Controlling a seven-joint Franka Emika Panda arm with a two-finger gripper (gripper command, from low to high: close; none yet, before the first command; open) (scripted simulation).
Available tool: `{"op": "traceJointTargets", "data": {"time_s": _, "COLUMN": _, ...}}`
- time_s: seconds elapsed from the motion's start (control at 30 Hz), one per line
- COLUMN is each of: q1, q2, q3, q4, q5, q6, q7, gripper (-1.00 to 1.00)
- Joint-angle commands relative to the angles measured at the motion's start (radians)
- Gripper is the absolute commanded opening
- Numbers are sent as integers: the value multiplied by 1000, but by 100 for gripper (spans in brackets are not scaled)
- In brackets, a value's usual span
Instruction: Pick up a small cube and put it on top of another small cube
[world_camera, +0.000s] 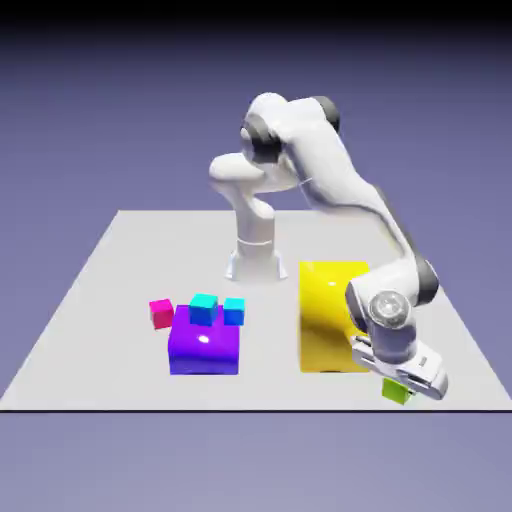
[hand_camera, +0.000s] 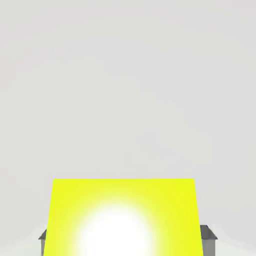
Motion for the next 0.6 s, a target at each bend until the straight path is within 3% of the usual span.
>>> {"op": "traceJointTargets", "data": {"time_s": 0.0, "q1": -7, "q2": -35, "q3": -27, "q4": -18, "q5": -4, "q6": -22, "q7": -22, "gripper": -100}}
{"op": "traceJointTargets", "data": {"time_s": 0.57, "q1": -97, "q2": -625, "q3": -643, "q4": -446, "q5": -135, "q6": -311, "q7": -510, "gripper": -100}}
